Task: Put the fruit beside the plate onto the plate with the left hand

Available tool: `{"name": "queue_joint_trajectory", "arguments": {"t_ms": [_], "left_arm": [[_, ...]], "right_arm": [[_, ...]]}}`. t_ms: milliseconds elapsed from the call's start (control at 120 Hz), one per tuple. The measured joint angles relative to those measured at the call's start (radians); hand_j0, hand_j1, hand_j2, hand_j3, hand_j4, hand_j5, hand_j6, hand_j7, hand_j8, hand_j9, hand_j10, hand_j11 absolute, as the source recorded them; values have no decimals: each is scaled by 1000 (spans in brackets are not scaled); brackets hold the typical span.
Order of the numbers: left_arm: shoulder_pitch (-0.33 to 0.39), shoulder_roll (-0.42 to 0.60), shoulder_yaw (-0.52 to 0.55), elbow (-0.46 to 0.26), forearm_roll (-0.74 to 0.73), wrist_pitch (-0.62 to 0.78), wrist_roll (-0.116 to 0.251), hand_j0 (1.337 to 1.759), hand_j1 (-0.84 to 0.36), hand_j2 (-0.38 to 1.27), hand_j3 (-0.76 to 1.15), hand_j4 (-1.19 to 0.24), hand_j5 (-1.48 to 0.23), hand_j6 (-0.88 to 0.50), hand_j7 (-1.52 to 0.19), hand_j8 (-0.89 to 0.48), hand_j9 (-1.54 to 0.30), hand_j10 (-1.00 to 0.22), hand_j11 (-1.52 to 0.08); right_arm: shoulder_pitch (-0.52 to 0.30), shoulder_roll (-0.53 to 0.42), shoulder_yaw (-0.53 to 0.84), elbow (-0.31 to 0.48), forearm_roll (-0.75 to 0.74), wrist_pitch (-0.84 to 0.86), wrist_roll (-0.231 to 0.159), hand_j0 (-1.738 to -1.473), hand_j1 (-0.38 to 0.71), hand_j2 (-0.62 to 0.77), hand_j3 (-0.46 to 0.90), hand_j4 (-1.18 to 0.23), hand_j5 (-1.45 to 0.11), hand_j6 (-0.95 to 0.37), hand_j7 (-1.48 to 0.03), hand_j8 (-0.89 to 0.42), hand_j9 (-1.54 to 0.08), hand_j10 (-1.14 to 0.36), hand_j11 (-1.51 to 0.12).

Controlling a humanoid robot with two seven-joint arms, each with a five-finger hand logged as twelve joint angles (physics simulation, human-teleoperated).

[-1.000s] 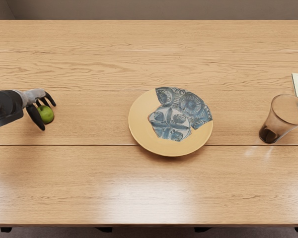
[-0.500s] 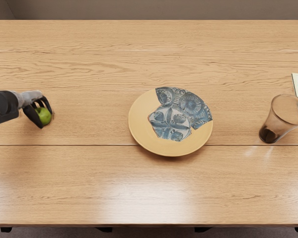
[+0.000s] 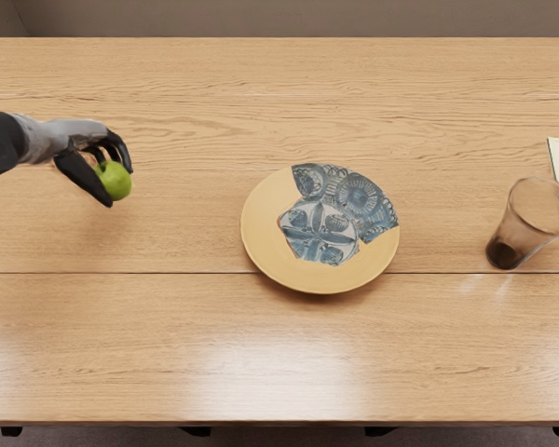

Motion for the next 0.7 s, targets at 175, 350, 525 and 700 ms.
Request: {"name": "queue_joint_trajectory", "arguments": {"t_ms": [175, 350, 525, 700], "left_arm": [[-68, -106, -4, -40, -73, -30, 0, 1646, -349, 295, 0, -436, -1206, -220, -1176, -297, -1167, -849, -1174], [-96, -220, -4, -47, -90, -37, 0, 1646, -394, 373, 0, -404, -1217, -202, -1165, -274, -1173, -853, -1182], [-98, -331, -5, -37, -93, -35, 0, 1646, -432, 417, 0, -374, -1217, -190, -1183, -257, -1174, -856, -1184], [-118, -464, -2, 32, -90, -32, 1, 1647, -379, 360, 0, -406, -1254, -187, -1184, -285, -1169, -860, -1177]], "right_arm": [[0, 0, 0, 4, 0, 0, 0, -1658, -349, 0, 0, 0, 0, 0, 0, 0, 0, 0, 0], [0, 0, 0, 7, 0, 0, 0, -1658, -349, 0, 0, 0, 0, 0, 0, 0, 0, 0, 0], [1, 0, 0, 10, 0, 0, 0, -1658, -349, 0, 0, 0, 0, 1, 0, 0, 0, 0, 0], [2, 0, 0, 15, 0, 0, 0, -1658, -349, 0, 0, 0, 0, 0, 0, 0, 0, 0, 0]]}}
